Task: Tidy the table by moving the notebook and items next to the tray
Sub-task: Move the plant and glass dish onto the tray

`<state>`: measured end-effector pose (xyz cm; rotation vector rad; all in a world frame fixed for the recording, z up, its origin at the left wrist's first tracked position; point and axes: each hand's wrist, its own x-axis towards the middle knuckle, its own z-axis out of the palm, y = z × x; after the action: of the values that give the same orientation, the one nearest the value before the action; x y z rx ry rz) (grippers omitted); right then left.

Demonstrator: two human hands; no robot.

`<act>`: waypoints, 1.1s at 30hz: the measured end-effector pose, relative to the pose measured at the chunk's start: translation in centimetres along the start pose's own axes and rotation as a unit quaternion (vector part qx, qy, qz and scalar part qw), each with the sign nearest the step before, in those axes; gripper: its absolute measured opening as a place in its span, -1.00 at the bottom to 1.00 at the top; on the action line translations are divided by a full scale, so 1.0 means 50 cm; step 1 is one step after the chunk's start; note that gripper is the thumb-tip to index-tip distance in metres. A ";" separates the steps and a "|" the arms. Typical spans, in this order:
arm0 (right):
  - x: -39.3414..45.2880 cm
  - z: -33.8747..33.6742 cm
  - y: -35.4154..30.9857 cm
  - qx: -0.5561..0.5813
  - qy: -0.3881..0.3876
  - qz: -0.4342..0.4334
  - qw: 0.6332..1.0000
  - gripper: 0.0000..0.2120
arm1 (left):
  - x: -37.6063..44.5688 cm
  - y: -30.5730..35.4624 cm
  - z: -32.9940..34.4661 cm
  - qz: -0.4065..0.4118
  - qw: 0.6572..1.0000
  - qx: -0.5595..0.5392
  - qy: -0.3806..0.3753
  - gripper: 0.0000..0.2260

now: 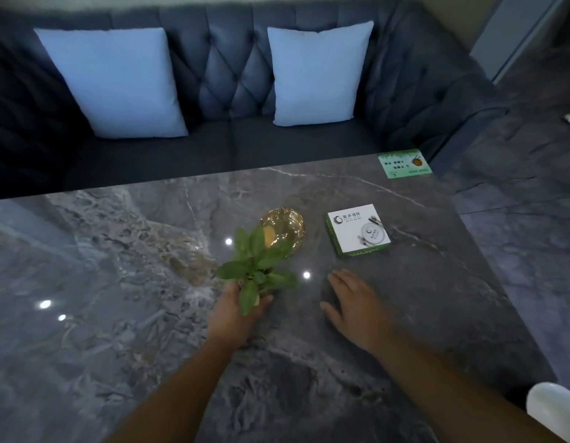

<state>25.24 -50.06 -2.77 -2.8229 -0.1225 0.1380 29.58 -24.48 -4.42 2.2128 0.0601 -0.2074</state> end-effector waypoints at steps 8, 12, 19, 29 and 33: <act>0.118 0.006 -0.072 0.030 -0.003 -0.011 0.999 -0.34 | -0.006 -0.122 -0.160 -0.078 0.994 0.014 0.079 -0.60; 0.200 0.004 -0.096 0.034 0.005 -0.006 0.999 -0.19 | -0.008 -0.161 -0.204 -0.106 0.991 -0.012 0.085 -0.49; 0.295 0.020 -0.107 0.017 -0.049 0.049 0.997 0.14 | -0.016 -0.160 -0.208 -0.101 0.988 0.021 0.118 -0.61; 0.321 0.033 -0.094 0.009 -0.070 0.053 0.996 0.16 | -0.020 -0.169 -0.212 -0.104 0.990 -0.009 0.096 -0.56; 0.321 0.035 -0.095 0.001 -0.066 0.051 0.997 0.18 | -0.022 -0.157 -0.217 -0.085 0.992 -0.013 0.091 -0.64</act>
<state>40.63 -43.43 -4.27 -2.8175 -0.0059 0.3466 28.96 -11.04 -3.98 2.1969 0.3500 -0.0961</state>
